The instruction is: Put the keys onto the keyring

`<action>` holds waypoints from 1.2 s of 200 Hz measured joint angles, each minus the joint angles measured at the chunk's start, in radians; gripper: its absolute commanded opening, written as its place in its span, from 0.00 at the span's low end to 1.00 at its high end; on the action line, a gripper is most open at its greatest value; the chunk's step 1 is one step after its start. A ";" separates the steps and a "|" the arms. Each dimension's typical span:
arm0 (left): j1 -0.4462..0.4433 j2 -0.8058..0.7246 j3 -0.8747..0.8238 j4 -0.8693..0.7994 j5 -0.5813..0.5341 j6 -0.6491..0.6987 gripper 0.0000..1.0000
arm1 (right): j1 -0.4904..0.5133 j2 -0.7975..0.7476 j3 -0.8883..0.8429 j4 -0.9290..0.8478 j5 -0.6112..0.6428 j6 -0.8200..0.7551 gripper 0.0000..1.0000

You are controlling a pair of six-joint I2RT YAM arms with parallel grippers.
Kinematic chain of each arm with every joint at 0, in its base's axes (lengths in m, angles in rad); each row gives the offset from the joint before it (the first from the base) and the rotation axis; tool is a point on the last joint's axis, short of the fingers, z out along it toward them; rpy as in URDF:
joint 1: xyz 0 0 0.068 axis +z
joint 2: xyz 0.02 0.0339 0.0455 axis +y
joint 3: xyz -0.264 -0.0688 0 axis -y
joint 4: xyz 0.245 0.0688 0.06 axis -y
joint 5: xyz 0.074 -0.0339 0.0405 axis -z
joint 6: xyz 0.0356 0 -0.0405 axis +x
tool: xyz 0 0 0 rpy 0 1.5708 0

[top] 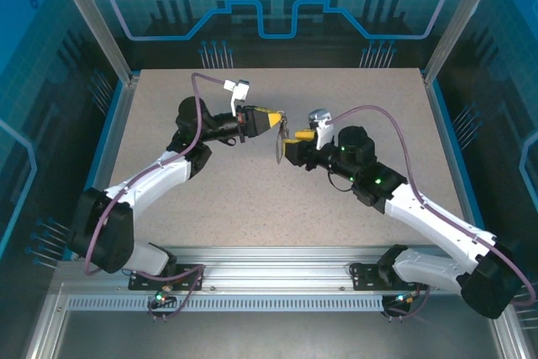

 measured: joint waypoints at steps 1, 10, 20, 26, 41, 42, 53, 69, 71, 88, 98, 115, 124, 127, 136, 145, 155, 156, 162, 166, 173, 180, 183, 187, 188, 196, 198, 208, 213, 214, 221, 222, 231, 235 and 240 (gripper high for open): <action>0.000 0.000 0.000 0.000 0.000 0.000 0.00 | 0.000 0.000 0.000 0.000 0.000 0.000 0.52; -0.001 -0.002 0.000 0.000 -0.002 0.000 0.00 | 0.002 0.007 0.005 0.002 0.004 -0.004 0.52; -0.002 -0.002 0.000 0.000 -0.005 0.000 0.00 | 0.006 0.013 0.009 0.006 0.009 -0.008 0.52; -0.003 -0.002 0.000 0.000 -0.007 0.000 0.00 | 0.008 0.018 0.013 0.006 0.010 -0.010 0.52; -0.004 -0.003 0.000 0.000 -0.007 0.000 0.00 | 0.014 0.032 0.034 0.006 0.021 -0.019 0.51; -0.004 -0.003 0.000 0.000 -0.007 0.000 0.00 | 0.014 0.033 0.035 0.006 0.021 -0.019 0.51; -0.005 -0.003 0.000 0.000 -0.008 0.000 0.00 | 0.018 0.040 0.050 0.008 0.029 -0.026 0.51; -0.007 -0.003 0.000 0.000 -0.008 0.000 0.00 | 0.022 0.045 0.060 0.010 0.037 -0.034 0.50; -0.007 -0.003 0.000 0.000 -0.008 0.000 0.00 | 0.023 0.045 0.061 0.011 0.039 -0.035 0.50; -0.009 -0.003 0.000 0.000 -0.008 0.000 0.00 | 0.026 0.051 0.065 0.014 0.055 -0.046 0.48; -0.010 -0.003 0.000 0.000 -0.008 0.000 0.00 | 0.026 0.057 0.070 0.014 0.057 -0.051 0.47; -0.010 -0.003 0.000 0.000 -0.012 0.000 0.00 | 0.026 0.071 0.079 0.014 0.058 -0.057 0.46; -0.011 -0.003 0.000 0.000 -0.014 0.000 0.00 | 0.027 0.076 0.079 0.014 0.058 -0.061 0.44; -0.011 -0.003 0.000 0.000 -0.015 0.000 0.00 | 0.027 0.077 0.079 0.014 0.059 -0.061 0.44; -0.012 -0.003 0.000 0.000 -0.015 0.000 0.00 | 0.027 0.080 0.079 0.014 0.062 -0.066 0.39; -0.012 -0.003 0.000 0.000 -0.015 0.000 0.00 | 0.027 0.081 0.079 0.013 0.069 -0.072 0.33; -0.013 -0.003 0.000 0.000 -0.015 0.000 0.00 | 0.027 0.081 0.079 0.013 0.078 -0.074 0.27; -0.014 -0.003 0.000 0.000 -0.015 0.000 0.00 | 0.027 0.081 0.079 0.013 0.077 -0.076 0.26; -0.014 -0.003 0.000 0.000 -0.015 0.000 0.00 | 0.027 0.081 0.079 0.013 0.081 -0.079 0.22; -0.015 -0.003 0.000 0.000 -0.016 0.000 0.00 | 0.027 0.081 0.079 0.013 0.084 -0.077 0.20; -0.015 -0.003 0.000 0.000 -0.016 0.000 0.00 | 0.028 0.081 0.079 0.013 0.086 -0.079 0.16; -0.015 -0.003 0.000 0.000 -0.018 0.000 0.00 | 0.028 0.080 0.079 0.012 0.091 -0.081 0.13; -0.016 -0.003 0.000 0.000 -0.018 0.000 0.00 | 0.028 0.080 0.079 0.011 0.092 -0.086 0.11; -0.016 -0.003 0.000 0.000 -0.018 0.000 0.00 | 0.028 0.079 0.079 0.011 0.096 -0.085 0.10; -0.016 -0.003 0.000 0.000 -0.019 0.000 0.00 | 0.028 0.079 0.079 0.011 0.097 -0.087 0.09; -0.016 -0.003 0.000 -0.001 -0.020 0.000 0.00 | 0.029 0.077 0.079 0.010 0.099 -0.094 0.06; -0.016 -0.003 0.000 -0.001 -0.021 0.000 0.00 | 0.029 0.076 0.079 0.010 0.100 -0.095 0.05; -0.017 -0.003 0.000 -0.001 -0.022 0.000 0.00 | 0.029 0.071 0.079 0.006 0.103 -0.097 0.01; -0.017 -0.003 0.000 -0.001 -0.022 0.000 0.00 | 0.029 0.068 0.079 0.005 0.103 -0.098 0.00; -0.017 -0.003 0.000 -0.001 -0.022 0.000 0.00 | 0.029 0.068 0.079 0.004 0.103 -0.100 0.00; -0.017 -0.003 0.000 -0.001 -0.022 0.000 0.00 | 0.029 0.063 0.079 -0.001 0.104 -0.102 0.00; -0.017 -0.003 0.000 -0.001 -0.022 0.000 0.00 | 0.029 0.062 0.079 -0.001 0.104 -0.102 0.00; -0.017 -0.003 0.000 -0.001 -0.022 0.000 0.00 | 0.029 0.056 0.079 -0.009 0.103 -0.103 0.00; -0.017 -0.003 0.000 -0.001 -0.022 0.000 0.00 | 0.029 0.054 0.079 -0.011 0.103 -0.105 0.00; -0.017 -0.003 0.000 -0.001 -0.022 0.000 0.00 | 0.029 0.051 0.079 -0.017 0.103 -0.106 0.00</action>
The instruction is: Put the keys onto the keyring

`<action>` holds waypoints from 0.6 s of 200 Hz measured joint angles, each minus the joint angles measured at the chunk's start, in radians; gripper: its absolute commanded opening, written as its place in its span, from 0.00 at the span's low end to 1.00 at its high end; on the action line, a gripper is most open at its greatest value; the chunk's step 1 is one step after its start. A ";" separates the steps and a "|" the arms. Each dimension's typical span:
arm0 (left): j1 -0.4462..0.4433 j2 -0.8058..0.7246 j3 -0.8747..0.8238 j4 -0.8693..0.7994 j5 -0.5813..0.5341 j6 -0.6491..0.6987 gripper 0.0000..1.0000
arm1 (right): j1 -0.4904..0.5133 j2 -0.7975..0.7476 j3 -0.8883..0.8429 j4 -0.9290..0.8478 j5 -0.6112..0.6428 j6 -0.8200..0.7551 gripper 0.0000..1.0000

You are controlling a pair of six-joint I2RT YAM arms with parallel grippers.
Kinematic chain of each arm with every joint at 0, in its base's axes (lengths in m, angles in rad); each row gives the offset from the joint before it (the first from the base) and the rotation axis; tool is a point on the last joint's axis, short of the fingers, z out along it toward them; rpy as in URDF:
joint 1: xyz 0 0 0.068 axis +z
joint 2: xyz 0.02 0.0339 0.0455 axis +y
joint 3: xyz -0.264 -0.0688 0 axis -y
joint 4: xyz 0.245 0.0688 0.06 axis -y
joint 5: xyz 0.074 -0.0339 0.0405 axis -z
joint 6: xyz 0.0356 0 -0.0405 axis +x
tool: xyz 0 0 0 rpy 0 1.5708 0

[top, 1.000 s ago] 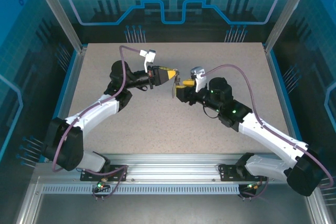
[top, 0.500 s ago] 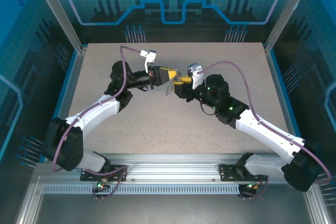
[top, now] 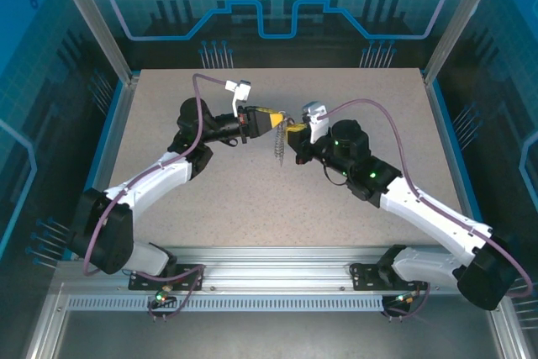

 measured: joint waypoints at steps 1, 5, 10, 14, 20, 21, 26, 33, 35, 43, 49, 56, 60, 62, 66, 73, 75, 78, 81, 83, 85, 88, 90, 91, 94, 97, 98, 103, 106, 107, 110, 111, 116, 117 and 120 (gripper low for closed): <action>0.000 0.000 0.000 0.000 0.000 0.000 0.00 | 0.000 0.000 0.000 0.000 0.000 0.000 0.00; 0.000 0.000 0.000 0.000 0.000 0.000 0.00 | 0.000 -0.002 0.000 -0.003 0.000 -0.003 0.00; 0.000 0.000 0.000 0.000 0.000 0.000 0.00 | 0.000 -0.005 0.000 -0.008 -0.001 -0.006 0.00; 0.000 0.000 0.000 0.000 0.000 0.000 0.00 | 0.000 -0.005 0.001 -0.012 -0.002 -0.008 0.00; 0.000 0.000 0.000 0.000 0.000 0.000 0.00 | 0.000 -0.006 0.004 -0.022 -0.004 -0.014 0.00; 0.000 0.000 0.000 0.000 0.000 0.000 0.00 | 0.000 -0.006 0.004 -0.023 -0.005 -0.014 0.00; -0.001 0.000 0.000 0.000 0.000 0.000 0.00 | 0.000 -0.007 0.009 -0.032 -0.007 -0.019 0.00; -0.001 0.000 0.000 0.000 0.000 0.000 0.00 | 0.000 -0.007 0.017 -0.045 -0.010 -0.025 0.00; -0.001 0.000 0.000 0.000 0.000 0.000 0.00 | 0.000 -0.007 0.018 -0.047 -0.011 -0.026 0.00; -0.001 0.000 0.000 0.000 0.000 0.000 0.00 | 0.000 -0.007 0.031 -0.068 -0.019 -0.035 0.00; -0.002 0.000 0.000 0.000 0.000 0.000 0.00 | 0.000 -0.007 0.042 -0.081 -0.024 -0.042 0.00; -0.002 0.000 0.000 0.000 0.000 0.000 0.00 | 0.000 -0.007 0.054 -0.093 -0.030 -0.048 0.00; -0.002 0.000 0.000 0.000 0.000 0.000 0.00 | 0.000 -0.006 0.062 -0.102 -0.032 -0.053 0.00; -0.003 0.000 0.000 0.000 0.000 0.000 0.00 | 0.000 -0.006 0.066 -0.106 -0.034 -0.055 0.00; -0.003 0.000 0.000 0.000 0.000 0.000 0.00 | 0.000 -0.005 0.075 -0.113 -0.038 -0.058 0.00; -0.003 0.000 0.000 0.001 0.000 0.000 0.00 | 0.000 -0.003 0.089 -0.127 -0.039 -0.064 0.00; -0.003 0.000 0.000 0.002 0.000 0.000 0.00 | 0.000 -0.003 0.094 -0.132 -0.039 -0.064 0.00; -0.003 0.000 0.000 0.003 0.000 0.000 0.00 | 0.000 -0.002 0.099 -0.137 -0.039 -0.068 0.00; -0.003 -0.001 0.000 0.004 -0.001 0.000 0.00 | -0.001 -0.001 0.104 -0.142 -0.039 -0.068 0.00; -0.003 -0.001 0.000 0.005 -0.002 0.000 0.00 | -0.001 0.000 0.106 -0.145 -0.039 -0.069 0.00; -0.003 -0.002 0.000 0.006 -0.003 0.000 0.00 | -0.001 0.002 0.110 -0.149 -0.039 -0.072 0.00; -0.003 -0.002 0.000 0.007 -0.004 0.000 0.00 | -0.001 0.003 0.115 -0.154 -0.039 -0.073 0.00; -0.003 -0.002 0.000 0.008 -0.004 0.000 0.00 | -0.001 0.005 0.117 -0.157 -0.039 -0.075 0.00; -0.003 -0.003 0.000 0.008 -0.004 0.000 0.00 | -0.001 0.006 0.119 -0.158 -0.039 -0.075 0.00; -0.003 -0.004 0.000 0.008 -0.004 0.000 0.00 | -0.001 0.008 0.122 -0.163 -0.040 -0.077 0.00; -0.003 -0.005 0.000 0.008 -0.006 0.000 0.00 | -0.001 0.010 0.126 -0.166 -0.041 -0.078 0.00; -0.003 -0.005 0.000 0.008 -0.007 0.000 0.00 | -0.001 0.011 0.127 -0.167 -0.042 -0.079 0.00; -0.003 -0.006 0.000 0.009 -0.010 0.000 0.00 | -0.001 0.015 0.131 -0.172 -0.042 -0.082 0.00; -0.003 -0.007 0.000 0.009 -0.011 0.000 0.00 | -0.001 0.018 0.133 -0.175 -0.044 -0.082 0.00; -0.003 -0.008 0.000 0.010 -0.011 0.000 0.00 | -0.001 0.018 0.134 -0.176 -0.045 -0.083 0.00; -0.003 -0.008 0.000 0.011 -0.011 0.000 0.00 | -0.001 0.021 0.135 -0.179 -0.046 -0.085 0.00; -0.003 -0.008 0.000 0.010 -0.011 0.000 0.00 | -0.001 0.021 0.135 -0.180 -0.046 -0.085 0.00; -0.004 -0.009 0.000 0.011 -0.011 0.000 0.00 | -0.001 0.026 0.138 -0.185 -0.048 -0.088 0.00; -0.004 -0.009 0.000 0.011 -0.011 0.000 0.00 | -0.001 0.026 0.138 -0.186 -0.049 -0.089 0.00; -0.004 -0.010 0.000 0.011 -0.011 0.000 0.00 | -0.001 0.029 0.140 -0.189 -0.050 -0.091 0.00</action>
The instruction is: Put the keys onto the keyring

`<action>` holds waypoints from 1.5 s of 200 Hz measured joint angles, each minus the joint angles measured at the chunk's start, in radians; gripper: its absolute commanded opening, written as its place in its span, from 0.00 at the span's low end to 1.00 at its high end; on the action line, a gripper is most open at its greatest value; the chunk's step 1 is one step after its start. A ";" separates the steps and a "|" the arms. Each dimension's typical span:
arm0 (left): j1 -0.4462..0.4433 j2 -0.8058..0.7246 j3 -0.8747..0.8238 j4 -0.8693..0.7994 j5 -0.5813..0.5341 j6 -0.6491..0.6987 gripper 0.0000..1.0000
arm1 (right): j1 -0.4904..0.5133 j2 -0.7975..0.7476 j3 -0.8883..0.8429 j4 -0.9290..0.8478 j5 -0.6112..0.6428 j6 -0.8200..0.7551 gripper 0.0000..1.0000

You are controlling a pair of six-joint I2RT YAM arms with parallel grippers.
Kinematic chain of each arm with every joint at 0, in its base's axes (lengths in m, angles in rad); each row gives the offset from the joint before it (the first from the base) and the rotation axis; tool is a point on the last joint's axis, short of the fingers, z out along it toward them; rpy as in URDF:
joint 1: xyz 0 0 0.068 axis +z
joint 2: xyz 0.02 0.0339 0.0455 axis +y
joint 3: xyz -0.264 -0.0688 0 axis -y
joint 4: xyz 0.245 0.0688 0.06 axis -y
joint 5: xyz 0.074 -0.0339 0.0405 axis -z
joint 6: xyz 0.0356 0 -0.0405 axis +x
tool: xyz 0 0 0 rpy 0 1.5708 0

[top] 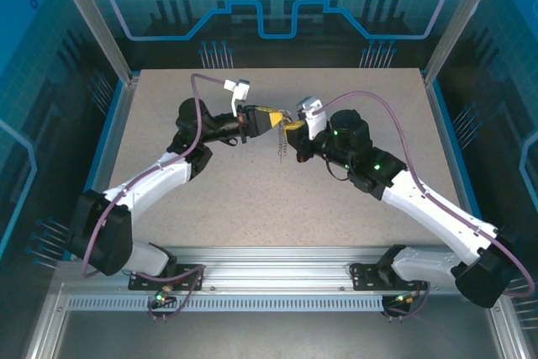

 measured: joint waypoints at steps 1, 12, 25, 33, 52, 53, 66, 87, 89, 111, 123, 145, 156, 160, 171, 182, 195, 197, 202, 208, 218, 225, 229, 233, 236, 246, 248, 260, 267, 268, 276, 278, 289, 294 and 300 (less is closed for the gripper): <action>0.000 0.000 0.000 0.000 0.000 0.000 0.00 | 0.000 0.000 0.000 -0.002 0.000 0.000 0.00; -0.002 0.000 0.000 -0.001 0.000 0.000 0.00 | 0.000 0.007 0.005 -0.008 -0.003 -0.007 0.00; -0.003 0.000 0.000 -0.001 0.000 0.000 0.00 | -0.002 0.010 0.010 -0.017 -0.005 -0.014 0.00; -0.004 0.000 0.000 -0.001 0.000 0.000 0.00 | -0.004 0.010 0.015 -0.026 -0.010 -0.018 0.00; -0.007 0.000 0.000 0.000 0.000 0.001 0.00 | -0.022 0.010 0.028 -0.045 -0.027 -0.028 0.00; -0.007 0.000 0.000 0.000 0.000 0.001 0.00 | -0.023 0.010 0.029 -0.046 -0.028 -0.028 0.00; -0.008 0.000 0.000 -0.004 0.000 0.002 0.00 | -0.040 0.010 0.040 -0.055 -0.035 -0.031 0.00; -0.008 0.000 0.000 -0.005 0.000 0.003 0.00 | -0.061 0.010 0.060 -0.065 -0.048 -0.037 0.00; -0.008 0.000 0.000 -0.005 0.000 0.003 0.00 | -0.062 0.010 0.062 -0.066 -0.050 -0.037 0.00; -0.008 0.000 0.000 -0.005 0.000 0.003 0.00 | -0.070 0.009 0.077 -0.076 -0.062 -0.044 0.00; -0.009 0.000 0.000 -0.007 0.000 0.003 0.00 | -0.072 0.009 0.082 -0.085 -0.068 -0.048 0.00; -0.009 0.000 0.000 -0.009 0.000 0.004 0.00 | -0.079 0.008 0.086 -0.098 -0.082 -0.055 0.00; -0.009 0.000 0.000 -0.009 0.000 0.003 0.00 | -0.081 0.008 0.086 -0.103 -0.087 -0.055 0.00; -0.009 0.000 0.000 -0.009 0.000 0.003 0.00 | -0.081 0.008 0.086 -0.104 -0.088 -0.055 0.00; -0.009 0.000 0.000 -0.010 0.000 0.003 0.00 | -0.081 0.008 0.086 -0.106 -0.093 -0.055 0.00; -0.010 0.000 0.000 -0.011 0.000 0.003 0.00 | -0.081 0.008 0.086 -0.106 -0.100 -0.055 0.00; -0.011 0.000 0.000 -0.011 0.000 0.003 0.00 | -0.081 0.008 0.086 -0.106 -0.108 -0.054 0.00; -0.011 0.000 0.000 -0.011 0.000 0.004 0.00 | -0.081 0.008 0.086 -0.106 -0.109 -0.054 0.00; -0.011 0.000 0.000 -0.011 0.000 0.003 0.00 | -0.081 0.008 0.087 -0.106 -0.110 -0.054 0.00; -0.013 0.000 0.000 -0.011 0.000 0.003 0.00 | -0.080 0.010 0.088 -0.106 -0.111 -0.054 0.00; -0.013 0.000 0.000 -0.012 0.000 0.004 0.00 | -0.080 0.014 0.090 -0.106 -0.113 -0.054 0.00; -0.013 0.000 0.000 -0.012 0.000 0.004 0.00 | -0.080 0.018 0.093 -0.106 -0.113 -0.054 0.00; -0.013 0.000 0.000 -0.012 0.000 0.004 0.00 | -0.080 0.020 0.096 -0.106 -0.113 -0.054 0.00; -0.013 0.000 0.000 -0.012 0.000 0.004 0.00 | -0.080 0.023 0.098 -0.106 -0.113 -0.054 0.00; -0.013 0.000 0.000 -0.012 0.000 0.004 0.00 | -0.080 0.025 0.100 -0.106 -0.113 -0.055 0.00; -0.013 0.000 0.000 -0.012 0.000 0.004 0.00 | -0.080 0.029 0.103 -0.106 -0.115 -0.055 0.00; -0.013 0.000 0.000 -0.012 0.000 0.004 0.00 | -0.080 0.029 0.104 -0.106 -0.116 -0.055 0.00; -0.014 0.000 0.000 -0.012 0.000 0.004 0.00 | -0.080 0.031 0.106 -0.107 -0.116 -0.055 0.00; -0.014 0.000 0.000 -0.012 0.000 0.004 0.00 | -0.080 0.031 0.106 -0.107 -0.116 -0.055 0.00; -0.014 0.000 0.000 -0.012 0.000 0.004 0.00 | -0.080 0.031 0.106 -0.107 -0.116 -0.055 0.00; -0.015 0.000 0.000 -0.012 0.000 0.004 0.00 | -0.080 0.031 0.106 -0.107 -0.116 -0.055 0.00; -0.015 0.000 0.000 -0.012 0.000 0.004 0.00 | -0.080 0.031 0.107 -0.107 -0.116 -0.055 0.00; -0.016 0.000 0.000 -0.012 0.000 0.004 0.00 | -0.081 0.031 0.106 -0.108 -0.116 -0.055 0.00; -0.016 0.000 0.000 -0.012 0.000 0.004 0.00 | -0.082 0.031 0.107 -0.110 -0.116 -0.055 0.00; -0.017 0.000 0.000 -0.012 0.000 0.004 0.00 | -0.084 0.030 0.106 -0.113 -0.116 -0.055 0.00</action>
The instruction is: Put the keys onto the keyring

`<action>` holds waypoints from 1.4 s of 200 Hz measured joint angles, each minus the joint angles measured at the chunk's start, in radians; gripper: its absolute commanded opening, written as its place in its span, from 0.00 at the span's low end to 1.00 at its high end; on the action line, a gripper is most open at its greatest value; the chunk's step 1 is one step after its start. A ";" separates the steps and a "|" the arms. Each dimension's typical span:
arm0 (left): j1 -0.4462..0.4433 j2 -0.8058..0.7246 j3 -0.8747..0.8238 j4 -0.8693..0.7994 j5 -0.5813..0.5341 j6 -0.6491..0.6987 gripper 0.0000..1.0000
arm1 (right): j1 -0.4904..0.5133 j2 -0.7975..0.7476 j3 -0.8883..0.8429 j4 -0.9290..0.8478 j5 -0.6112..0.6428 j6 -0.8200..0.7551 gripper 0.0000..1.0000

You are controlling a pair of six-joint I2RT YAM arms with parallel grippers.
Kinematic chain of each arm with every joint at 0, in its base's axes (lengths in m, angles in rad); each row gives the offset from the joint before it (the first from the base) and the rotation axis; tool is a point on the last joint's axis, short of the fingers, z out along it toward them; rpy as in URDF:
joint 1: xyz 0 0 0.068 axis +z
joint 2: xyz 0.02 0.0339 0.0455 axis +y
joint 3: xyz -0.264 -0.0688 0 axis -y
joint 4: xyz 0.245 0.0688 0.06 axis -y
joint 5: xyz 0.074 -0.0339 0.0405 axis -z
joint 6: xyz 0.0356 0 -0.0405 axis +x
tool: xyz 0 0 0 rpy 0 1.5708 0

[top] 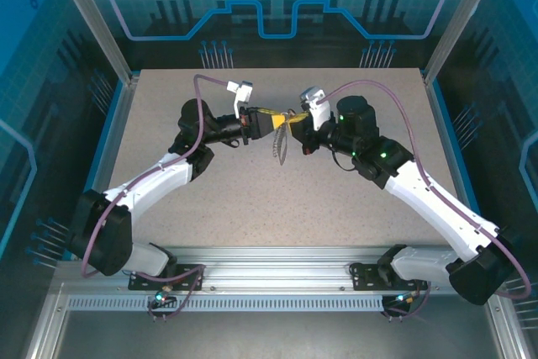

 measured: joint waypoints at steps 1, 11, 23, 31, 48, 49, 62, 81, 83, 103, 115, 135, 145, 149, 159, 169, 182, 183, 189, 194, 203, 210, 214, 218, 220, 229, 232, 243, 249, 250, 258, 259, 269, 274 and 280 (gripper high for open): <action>0.000 0.000 0.000 0.000 0.000 0.000 0.00 | 0.000 0.000 0.000 0.000 0.000 0.000 0.00; -0.001 0.000 0.000 0.000 0.000 0.000 0.00 | -0.008 -0.002 0.000 -0.002 -0.003 0.000 0.00; -0.001 0.000 0.000 0.000 -0.005 0.000 0.00 | -0.021 -0.008 0.000 -0.007 -0.014 0.000 0.00; -0.001 0.000 0.000 0.000 -0.008 0.001 0.00 | -0.026 -0.013 0.000 -0.012 -0.023 0.000 0.00; -0.003 0.000 0.000 0.000 -0.009 0.001 0.00 | -0.033 -0.023 0.000 -0.018 -0.042 0.000 0.00; -0.003 0.000 0.000 0.000 -0.009 0.001 0.00 | -0.033 -0.024 0.000 -0.019 -0.043 0.000 0.00; -0.007 0.000 0.000 0.000 -0.009 0.003 0.00 | -0.037 -0.027 0.000 -0.022 -0.053 0.000 0.00; -0.008 0.000 0.000 0.000 -0.009 0.003 0.00 | -0.038 -0.027 0.000 -0.022 -0.062 0.002 0.00; -0.008 0.000 0.000 0.000 -0.009 0.003 0.00 | -0.038 -0.027 0.000 -0.021 -0.063 0.002 0.00; -0.008 0.000 0.000 0.000 -0.009 0.004 0.00 | -0.038 -0.026 0.000 -0.021 -0.068 0.005 0.00; -0.008 0.000 0.000 0.000 -0.009 0.004 0.00 | -0.036 -0.023 0.000 -0.020 -0.068 0.005 0.00; -0.008 0.000 0.000 0.000 -0.008 0.004 0.00 | -0.029 -0.010 0.001 -0.018 -0.066 0.005 0.00; -0.008 0.000 0.000 -0.001 -0.008 0.004 0.00 | -0.022 -0.001 0.002 -0.018 -0.064 0.005 0.00; -0.008 0.000 0.000 -0.002 -0.008 0.004 0.00 | -0.020 0.003 0.002 -0.018 -0.064 0.004 0.00; -0.008 0.000 0.000 -0.006 -0.008 0.004 0.00 | -0.016 0.010 0.004 -0.018 -0.061 0.004 0.00; -0.008 0.000 0.000 -0.009 -0.009 0.004 0.00 | -0.016 0.011 0.004 -0.018 -0.058 0.004 0.00; -0.008 0.000 0.000 -0.011 -0.009 0.004 0.00 | -0.017 0.011 0.006 -0.018 -0.054 0.004 0.00; -0.008 0.000 0.000 -0.011 -0.009 0.004 0.00 | -0.017 0.011 0.006 -0.018 -0.054 0.004 0.00; -0.008 0.000 0.000 -0.011 -0.009 0.004 0.00 | -0.018 0.011 0.008 -0.018 -0.051 0.004 0.00; -0.008 0.000 0.000 -0.011 -0.009 0.004 0.00 | -0.019 0.011 0.008 -0.018 -0.051 0.004 0.00; -0.008 0.000 0.000 -0.011 -0.008 0.004 0.00 | -0.025 0.011 0.008 -0.019 -0.050 0.004 0.00; -0.008 0.000 0.000 -0.012 -0.009 0.004 0.00 | -0.032 0.010 0.008 -0.020 -0.051 0.004 0.00; -0.008 0.000 0.000 -0.012 -0.011 0.004 0.00 | -0.035 0.009 0.008 -0.021 -0.052 0.004 0.00; -0.008 0.000 0.000 -0.012 -0.013 0.004 0.00 | -0.038 0.007 0.008 -0.021 -0.053 0.004 0.00; -0.008 0.000 0.000 -0.012 -0.013 0.005 0.00 | -0.039 0.006 0.008 -0.021 -0.053 0.004 0.00; -0.008 0.000 0.000 -0.013 -0.017 0.005 0.00 | -0.044 0.001 0.008 -0.024 -0.058 0.004 0.00; -0.008 0.000 0.000 -0.013 -0.019 0.005 0.00 | -0.046 -0.002 0.008 -0.027 -0.061 0.004 0.00; -0.009 0.000 0.000 -0.012 -0.019 0.006 0.00 | -0.051 -0.010 0.008 -0.035 -0.071 0.004 0.00; -0.010 0.000 0.000 -0.011 -0.020 0.007 0.00 | -0.055 -0.012 0.008 -0.039 -0.076 0.004 0.00; -0.010 0.000 0.000 -0.011 -0.020 0.007 0.00 | -0.055 -0.013 0.008 -0.040 -0.077 0.004 0.00; -0.012 0.000 0.000 -0.011 -0.020 0.007 0.00 | -0.059 -0.015 0.008 -0.045 -0.084 0.004 0.00; -0.012 0.000 0.000 -0.011 -0.020 0.007 0.00 | -0.060 -0.015 0.008 -0.046 -0.084 0.004 0.00; -0.013 0.000 0.000 -0.011 -0.024 0.007 0.00 | -0.065 -0.015 0.008 -0.051 -0.095 0.004 0.00; -0.014 0.000 0.000 -0.011 -0.026 0.007 0.00 | -0.069 -0.015 0.008 -0.054 -0.100 0.004 0.00; -0.014 0.000 0.000 -0.011 -0.027 0.007 0.00 | -0.071 -0.015 0.008 -0.057 -0.104 0.004 0.00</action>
